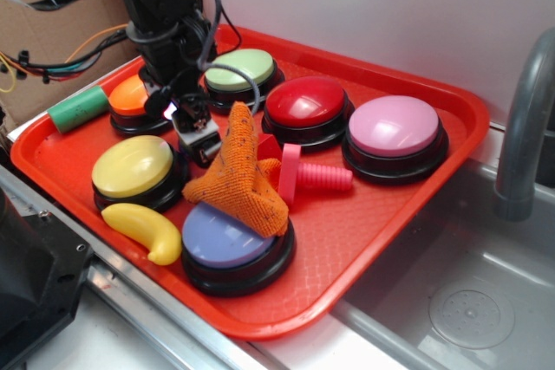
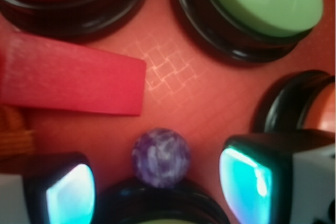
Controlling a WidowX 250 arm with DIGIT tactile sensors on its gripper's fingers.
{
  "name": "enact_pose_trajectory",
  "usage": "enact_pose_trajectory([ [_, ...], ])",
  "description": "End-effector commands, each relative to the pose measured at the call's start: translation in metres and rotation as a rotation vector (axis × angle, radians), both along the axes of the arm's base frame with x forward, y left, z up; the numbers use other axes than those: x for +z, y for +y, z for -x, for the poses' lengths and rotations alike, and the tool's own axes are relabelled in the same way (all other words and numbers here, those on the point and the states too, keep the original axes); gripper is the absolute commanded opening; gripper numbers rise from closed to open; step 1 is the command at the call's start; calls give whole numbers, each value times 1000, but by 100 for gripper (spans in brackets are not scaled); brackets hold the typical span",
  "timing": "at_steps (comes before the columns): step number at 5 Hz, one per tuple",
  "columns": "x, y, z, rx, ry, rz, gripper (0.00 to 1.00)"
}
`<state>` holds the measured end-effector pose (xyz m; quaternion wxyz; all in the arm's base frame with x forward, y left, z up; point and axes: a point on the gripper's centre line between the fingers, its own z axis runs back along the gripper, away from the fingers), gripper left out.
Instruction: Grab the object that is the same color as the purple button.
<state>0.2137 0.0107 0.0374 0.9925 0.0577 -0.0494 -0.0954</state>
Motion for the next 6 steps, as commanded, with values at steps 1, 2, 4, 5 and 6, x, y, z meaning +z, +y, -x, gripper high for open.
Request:
enact_pose_trajectory([
  [1, -9, 4, -6, 3, -8, -5, 100],
  [2, -9, 5, -5, 39, -33, -3, 38],
  [4, -6, 8, -5, 42, -31, 3, 0],
  [5, 9, 10, -2, 128, -31, 25, 0],
  [6, 46, 12, -1, 202, -33, 59, 0],
])
